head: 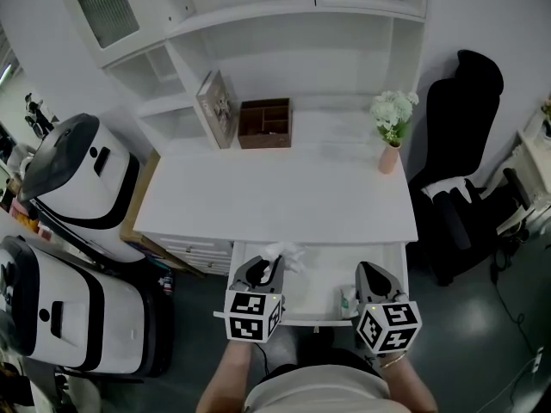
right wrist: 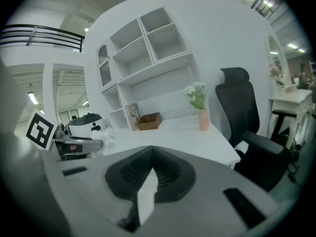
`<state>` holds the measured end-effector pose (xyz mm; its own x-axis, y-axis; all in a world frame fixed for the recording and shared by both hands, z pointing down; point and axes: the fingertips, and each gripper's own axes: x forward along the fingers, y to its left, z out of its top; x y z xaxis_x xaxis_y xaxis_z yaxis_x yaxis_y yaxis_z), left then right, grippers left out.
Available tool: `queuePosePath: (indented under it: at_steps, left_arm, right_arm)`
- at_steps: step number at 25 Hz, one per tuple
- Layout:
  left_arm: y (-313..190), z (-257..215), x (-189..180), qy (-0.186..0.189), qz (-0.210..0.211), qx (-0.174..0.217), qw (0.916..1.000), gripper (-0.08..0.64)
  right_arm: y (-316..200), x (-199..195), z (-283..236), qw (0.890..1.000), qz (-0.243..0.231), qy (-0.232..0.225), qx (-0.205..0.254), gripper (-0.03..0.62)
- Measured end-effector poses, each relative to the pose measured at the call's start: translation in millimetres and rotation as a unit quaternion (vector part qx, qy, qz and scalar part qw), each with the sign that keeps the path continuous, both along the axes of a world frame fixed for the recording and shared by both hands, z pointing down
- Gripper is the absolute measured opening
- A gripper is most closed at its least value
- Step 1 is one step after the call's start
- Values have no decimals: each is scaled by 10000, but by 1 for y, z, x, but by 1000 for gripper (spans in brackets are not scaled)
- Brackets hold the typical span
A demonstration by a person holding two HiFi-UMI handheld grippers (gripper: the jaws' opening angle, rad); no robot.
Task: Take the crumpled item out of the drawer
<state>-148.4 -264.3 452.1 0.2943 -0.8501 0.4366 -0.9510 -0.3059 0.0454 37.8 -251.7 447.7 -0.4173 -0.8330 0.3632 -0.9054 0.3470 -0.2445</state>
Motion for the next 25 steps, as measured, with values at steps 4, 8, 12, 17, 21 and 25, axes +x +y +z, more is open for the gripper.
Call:
queuePosePath:
  at_steps: [4,8,12,17,21,25]
  left_arm:
    - [2,-6,-3,28,-71,85,9999,65]
    - [2,-10,-5,63,-124,158,9998,64]
    - [2,-12,-7,103,-171,194,9996,64]
    - [2,-12,-10,296,-259,160,9991,66]
    - [2,-15,-11,300,-300,222,9989,64]
    - [2,-17,-12,319,-340,246,9986,64]
  right_arm:
    - [-1,2,-3,10000,32,55,71,2]
    - [0,4,-6,9998,54,99,142,2]
    - [0,6,-5,9998,81,100,134,2]
    - [2,8,-4,9998,102,121,109,2]
    - [1,10,-4,9998,101,144,110,2]
    - [1,10,-4,9998,81,151,107,2]
